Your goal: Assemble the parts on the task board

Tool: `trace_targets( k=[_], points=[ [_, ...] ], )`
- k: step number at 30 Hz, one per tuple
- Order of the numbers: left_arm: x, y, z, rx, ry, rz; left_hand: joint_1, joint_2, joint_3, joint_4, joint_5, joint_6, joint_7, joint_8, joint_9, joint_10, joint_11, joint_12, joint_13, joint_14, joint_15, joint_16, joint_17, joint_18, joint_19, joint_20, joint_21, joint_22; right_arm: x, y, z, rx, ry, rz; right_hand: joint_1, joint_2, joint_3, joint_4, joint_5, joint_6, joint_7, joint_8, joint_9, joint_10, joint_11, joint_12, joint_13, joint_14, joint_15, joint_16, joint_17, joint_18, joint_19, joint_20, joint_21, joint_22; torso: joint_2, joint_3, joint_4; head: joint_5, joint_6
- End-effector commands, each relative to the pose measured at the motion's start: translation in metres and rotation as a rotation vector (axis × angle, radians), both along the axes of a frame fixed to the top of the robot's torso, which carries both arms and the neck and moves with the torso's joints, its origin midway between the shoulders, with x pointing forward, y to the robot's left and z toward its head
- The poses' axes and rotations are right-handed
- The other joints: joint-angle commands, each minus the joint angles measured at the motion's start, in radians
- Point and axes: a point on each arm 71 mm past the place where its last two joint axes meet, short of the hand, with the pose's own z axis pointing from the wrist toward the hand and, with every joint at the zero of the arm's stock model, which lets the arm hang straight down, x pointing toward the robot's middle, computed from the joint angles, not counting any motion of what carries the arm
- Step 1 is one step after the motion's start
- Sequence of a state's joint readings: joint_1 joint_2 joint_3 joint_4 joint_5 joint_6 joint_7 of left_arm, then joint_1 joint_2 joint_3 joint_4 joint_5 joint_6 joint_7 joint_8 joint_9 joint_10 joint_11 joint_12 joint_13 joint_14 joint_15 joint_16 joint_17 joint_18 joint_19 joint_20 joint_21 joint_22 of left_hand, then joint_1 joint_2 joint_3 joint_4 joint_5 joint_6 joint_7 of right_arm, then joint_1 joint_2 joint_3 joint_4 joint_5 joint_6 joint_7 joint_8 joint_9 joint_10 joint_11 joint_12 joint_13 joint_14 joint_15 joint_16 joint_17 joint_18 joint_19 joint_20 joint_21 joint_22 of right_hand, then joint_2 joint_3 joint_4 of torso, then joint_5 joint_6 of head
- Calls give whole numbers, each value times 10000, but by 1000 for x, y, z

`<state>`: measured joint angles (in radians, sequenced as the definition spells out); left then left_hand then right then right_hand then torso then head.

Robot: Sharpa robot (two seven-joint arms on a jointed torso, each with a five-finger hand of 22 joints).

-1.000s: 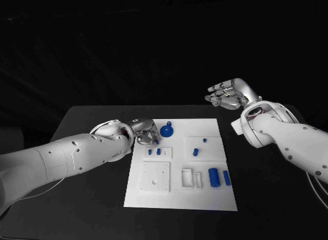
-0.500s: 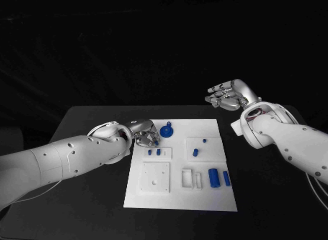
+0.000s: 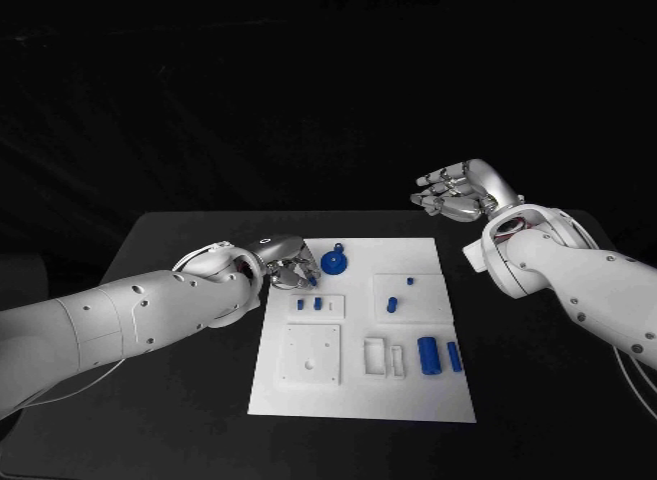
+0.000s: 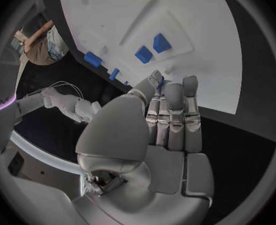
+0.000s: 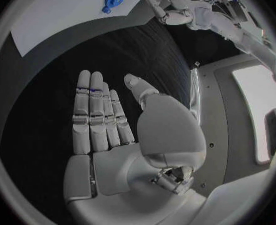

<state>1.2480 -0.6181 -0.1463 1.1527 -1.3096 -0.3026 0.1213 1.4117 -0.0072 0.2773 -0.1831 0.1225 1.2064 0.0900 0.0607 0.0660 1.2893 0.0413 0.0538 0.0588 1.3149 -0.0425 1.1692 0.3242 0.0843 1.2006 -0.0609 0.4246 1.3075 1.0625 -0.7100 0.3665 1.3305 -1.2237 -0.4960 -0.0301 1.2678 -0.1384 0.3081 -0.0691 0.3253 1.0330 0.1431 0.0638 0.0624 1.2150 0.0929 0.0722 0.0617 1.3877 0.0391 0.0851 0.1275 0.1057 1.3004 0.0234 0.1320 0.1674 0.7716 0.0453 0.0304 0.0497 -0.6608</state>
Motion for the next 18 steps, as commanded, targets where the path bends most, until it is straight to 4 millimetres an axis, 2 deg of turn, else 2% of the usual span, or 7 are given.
trace_targets(
  k=[1,11,18],
  points=[
    [1,-1,0,-5,-29,-111,42,-32,10,-81,29,9,49,21,6,11,26,50,9,58,10,-56,8,148,-61,4,69,216,0,1,0,-15,-42,98,14,25,-2,-60,43,-39,13,-16,6,-83,2,-46,-17,-67,22,-65,-14,74,-53,10,54,-8,-1,1,0,1,-7],
    [7,-2,-4,403,165,-205,36,-32,9,-86,0,-4,51,19,5,-1,31,50,8,39,17,-80,1,146,-107,15,83,214,-1,1,0,-11,-38,113,22,31,1,-71,45,-40,12,-16,6,-82,1,-43,-17,-67,21,-63,-23,77,-53,10,68,-37,0,1,-12,12,-13],
    [8,-4,-5,457,280,-245,28,-16,3,-77,-18,-7,53,21,6,-10,34,49,8,33,20,-91,-4,145,-130,19,101,212,-1,1,0,-9,-30,106,17,33,1,-75,44,-41,13,-16,6,-85,3,-44,-17,-67,22,-62,-30,78,-56,13,77,-65,3,2,2,-3,-14]
  ],
)
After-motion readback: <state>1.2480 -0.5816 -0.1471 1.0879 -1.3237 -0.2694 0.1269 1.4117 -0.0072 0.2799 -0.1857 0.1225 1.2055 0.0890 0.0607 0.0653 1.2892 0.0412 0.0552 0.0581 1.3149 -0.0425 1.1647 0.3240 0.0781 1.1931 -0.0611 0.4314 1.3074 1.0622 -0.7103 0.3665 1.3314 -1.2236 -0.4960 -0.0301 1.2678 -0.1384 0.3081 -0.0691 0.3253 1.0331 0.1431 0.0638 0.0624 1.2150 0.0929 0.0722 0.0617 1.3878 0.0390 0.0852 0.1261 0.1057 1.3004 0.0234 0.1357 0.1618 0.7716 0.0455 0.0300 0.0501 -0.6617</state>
